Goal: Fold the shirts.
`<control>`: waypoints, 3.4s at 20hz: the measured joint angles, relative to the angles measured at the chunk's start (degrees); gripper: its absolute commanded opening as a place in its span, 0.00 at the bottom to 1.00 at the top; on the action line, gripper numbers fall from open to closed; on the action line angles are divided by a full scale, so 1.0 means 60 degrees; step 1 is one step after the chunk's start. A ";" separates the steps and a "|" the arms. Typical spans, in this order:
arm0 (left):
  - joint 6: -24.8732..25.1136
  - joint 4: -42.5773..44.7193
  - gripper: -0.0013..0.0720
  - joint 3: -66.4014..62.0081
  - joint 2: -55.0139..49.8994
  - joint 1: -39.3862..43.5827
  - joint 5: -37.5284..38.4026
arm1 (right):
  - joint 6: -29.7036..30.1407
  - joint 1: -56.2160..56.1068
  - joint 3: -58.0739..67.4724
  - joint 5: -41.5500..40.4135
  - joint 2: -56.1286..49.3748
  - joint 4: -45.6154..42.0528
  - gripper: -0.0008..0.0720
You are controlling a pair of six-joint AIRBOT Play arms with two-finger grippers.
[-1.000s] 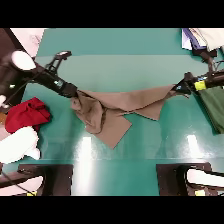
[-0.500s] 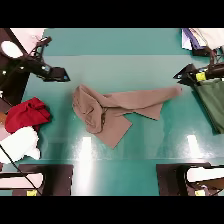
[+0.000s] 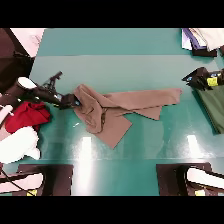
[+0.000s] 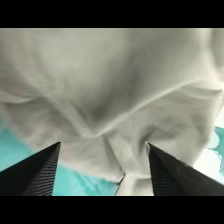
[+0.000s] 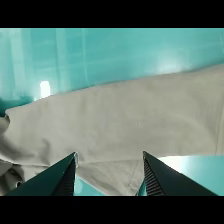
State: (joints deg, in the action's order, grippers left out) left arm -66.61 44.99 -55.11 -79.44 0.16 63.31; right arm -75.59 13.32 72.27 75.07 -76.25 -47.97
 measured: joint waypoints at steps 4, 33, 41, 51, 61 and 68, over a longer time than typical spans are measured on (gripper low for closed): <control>0.0044 -0.0335 0.86 0.0696 0.0036 0.0823 -0.1494 | 0.0029 0.0029 -0.0590 -0.0204 0.0262 0.0055 0.66; -0.0335 0.0954 0.06 -0.2284 0.1013 0.1213 0.0641 | -0.0699 -0.2524 -0.4994 -0.2273 -0.0295 0.0066 0.08; -0.0634 0.1118 0.06 -0.3606 0.1450 0.0772 0.1060 | -0.0372 -0.2051 -0.3679 -0.2044 0.0976 -0.0051 0.04; -0.1654 0.1147 0.06 -1.0069 0.3217 -0.0521 0.2357 | -0.0321 0.0597 0.3217 -0.1096 0.3836 0.0058 0.04; -0.2299 0.0623 0.06 -1.1271 0.5697 -0.0594 0.1049 | -0.0601 0.2914 0.7471 0.0852 0.4710 0.0058 0.04; -0.2550 0.0707 0.06 -0.9668 0.4765 -0.0594 0.1920 | -0.1392 0.2685 0.7180 0.2692 0.3093 -0.0273 0.04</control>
State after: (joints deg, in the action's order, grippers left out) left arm -81.91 49.23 -113.12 -50.85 -3.40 74.83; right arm -83.94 29.43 115.35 91.22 -57.69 -49.60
